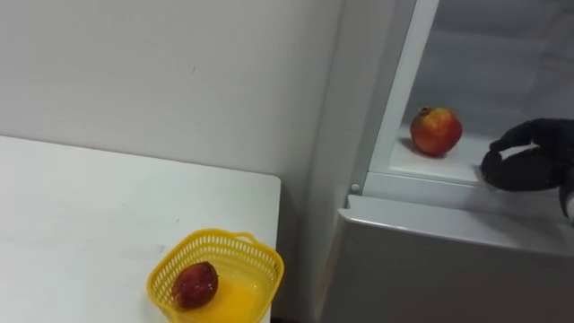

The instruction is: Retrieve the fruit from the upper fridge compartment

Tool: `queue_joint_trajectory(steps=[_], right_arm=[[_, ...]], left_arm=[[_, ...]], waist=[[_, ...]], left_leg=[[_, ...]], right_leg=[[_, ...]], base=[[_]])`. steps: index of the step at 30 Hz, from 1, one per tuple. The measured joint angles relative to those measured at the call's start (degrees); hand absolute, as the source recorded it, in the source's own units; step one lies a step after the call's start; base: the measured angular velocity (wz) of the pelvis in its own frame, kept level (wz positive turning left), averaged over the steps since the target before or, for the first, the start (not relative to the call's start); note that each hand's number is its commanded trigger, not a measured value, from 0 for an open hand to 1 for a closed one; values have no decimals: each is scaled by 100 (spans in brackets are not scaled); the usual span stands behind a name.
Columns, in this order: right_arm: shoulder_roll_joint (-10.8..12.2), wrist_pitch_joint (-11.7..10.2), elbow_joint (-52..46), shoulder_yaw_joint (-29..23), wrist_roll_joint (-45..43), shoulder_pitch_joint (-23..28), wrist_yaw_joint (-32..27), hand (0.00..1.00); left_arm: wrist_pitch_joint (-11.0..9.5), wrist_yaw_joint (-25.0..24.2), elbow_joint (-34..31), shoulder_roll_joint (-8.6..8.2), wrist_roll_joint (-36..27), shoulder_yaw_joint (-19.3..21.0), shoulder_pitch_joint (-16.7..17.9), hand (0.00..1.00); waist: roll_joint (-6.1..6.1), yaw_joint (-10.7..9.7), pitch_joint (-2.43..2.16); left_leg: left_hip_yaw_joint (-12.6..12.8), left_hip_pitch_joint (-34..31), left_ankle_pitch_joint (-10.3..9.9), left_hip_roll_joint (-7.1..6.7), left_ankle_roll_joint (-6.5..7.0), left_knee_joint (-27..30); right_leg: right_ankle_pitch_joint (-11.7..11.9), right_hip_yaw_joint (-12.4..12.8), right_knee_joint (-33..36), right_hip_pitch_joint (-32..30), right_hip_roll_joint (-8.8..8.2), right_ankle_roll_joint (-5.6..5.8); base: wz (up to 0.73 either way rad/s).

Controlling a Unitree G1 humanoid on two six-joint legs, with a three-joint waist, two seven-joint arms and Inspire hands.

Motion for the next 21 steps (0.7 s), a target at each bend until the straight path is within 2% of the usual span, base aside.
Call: queue_joint_trajectory(steps=[14, 21], right_arm=[[0, -4, 3, 33, 5, 0, -13, 0], [1, -23, 10, 154, 389, -24, -160, 0]], left_arm=[[-5, -3, 0, 0, 5, -65, -17, 0], [-7, -5, 1, 13, 6, -121, -8, 0]], waist=[[-6, 14, -11], [39, 44, -6]], left_leg=[[40, 3, 1, 2, 1, 7], [108, 55, 3, 13, 1, -32]], right_leg=[[1, -20, 4, -10, -5, -1], [4, 71, 2, -5, 9, -7]], base=[[0], [-4]])
